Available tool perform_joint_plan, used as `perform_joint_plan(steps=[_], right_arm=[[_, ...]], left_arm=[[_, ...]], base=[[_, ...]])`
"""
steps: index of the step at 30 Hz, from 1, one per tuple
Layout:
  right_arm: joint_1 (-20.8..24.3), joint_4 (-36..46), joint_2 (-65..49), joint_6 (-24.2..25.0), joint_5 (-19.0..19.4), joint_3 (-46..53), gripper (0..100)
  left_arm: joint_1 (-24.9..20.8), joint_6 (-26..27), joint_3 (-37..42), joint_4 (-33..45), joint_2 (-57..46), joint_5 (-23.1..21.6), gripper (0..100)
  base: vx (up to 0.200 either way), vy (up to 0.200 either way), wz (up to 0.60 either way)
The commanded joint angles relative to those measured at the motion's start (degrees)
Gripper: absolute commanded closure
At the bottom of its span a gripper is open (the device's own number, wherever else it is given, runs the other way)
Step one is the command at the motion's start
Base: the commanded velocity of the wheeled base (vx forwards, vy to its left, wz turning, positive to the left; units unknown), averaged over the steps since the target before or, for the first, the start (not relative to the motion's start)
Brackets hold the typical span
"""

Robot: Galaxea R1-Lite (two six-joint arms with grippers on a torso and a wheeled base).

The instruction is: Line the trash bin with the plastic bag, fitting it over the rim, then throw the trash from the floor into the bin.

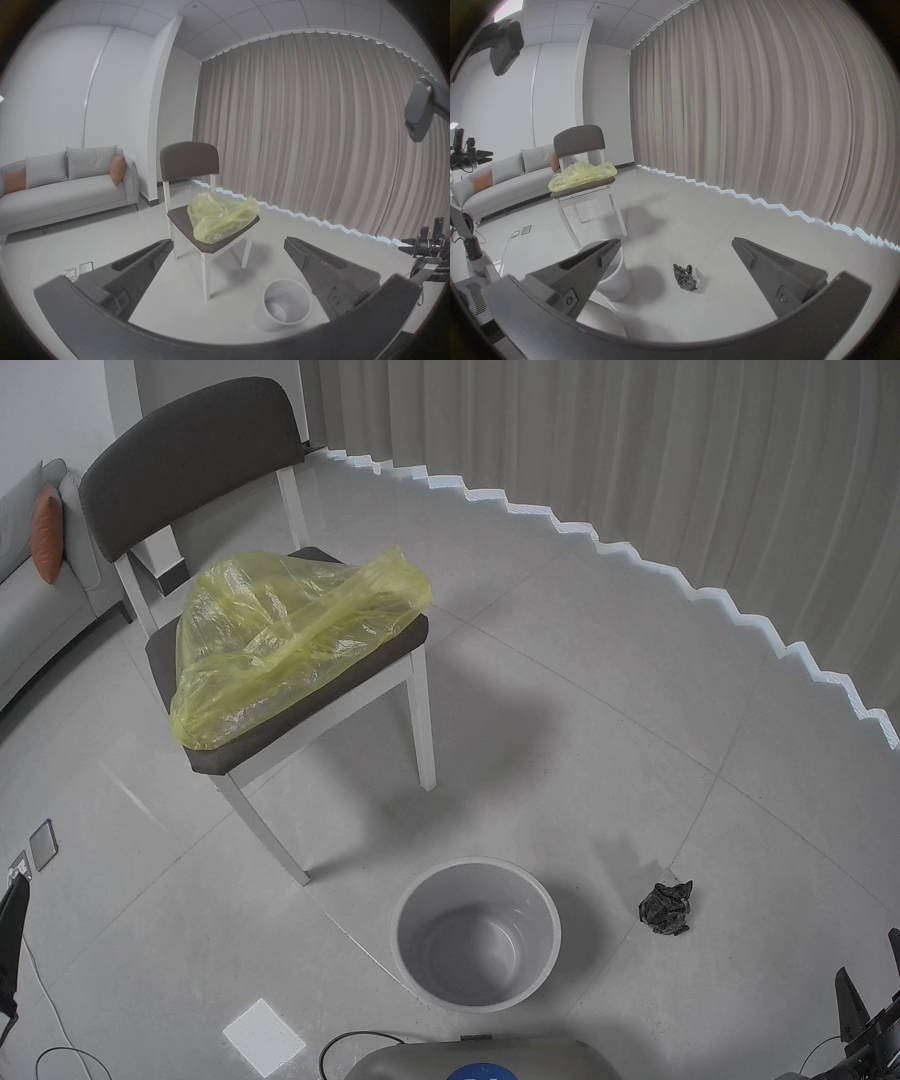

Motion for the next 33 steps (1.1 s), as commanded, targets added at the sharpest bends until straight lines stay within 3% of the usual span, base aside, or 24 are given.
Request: perform_joint_plan(steps=[1,7,11,14,16,18,24,33], right_arm=[[0.1,-0.1,-0.4,0.1,0.3,1.0,0],[0.0,-0.2,-0.4,0.9,-0.4,1.0,0],[0.0,-2.9,0.2,-4.2,0.6,-1.1,0],[0.4,-4.6,9.5,-2.4,1.1,-11.9,0],[0.5,-4.8,12.2,-1.6,1.3,-13.8,0],[0.5,-5.2,23.6,-0.5,3.4,-21.0,0],[0.1,-6.1,44.2,-0.6,2.6,-34.6,0],[0.1,-9.0,46.8,1.8,2.5,-32.4,0]], left_arm=[[-0.2,0.3,-0.9,-0.3,7.5,-0.1,0],[-0.2,1.5,-3.3,-0.9,13.2,-0.2,0],[-0.2,3.5,-3.4,-1.7,17.8,-0.2,0],[0.1,5.6,-3.7,-2.1,23.0,0.2,0],[0.1,5.7,-4.2,-2.1,24.5,0.4,0],[0.1,5.9,-7.1,-2.2,30.1,0.6,0],[0.0,10.0,-14.7,-2.3,43.7,6.4,0],[-1.5,11.5,-26.4,-3.7,60.6,16.3,0]], base=[[0.0,0.0,0.0],[0.0,0.0,0.0],[0.0,0.0,0.0],[0.0,0.0,0.0],[0.0,0.0,0.0],[0.0,0.0,0.0],[0.0,0.0,0.0],[0.0,0.0,0.0]])
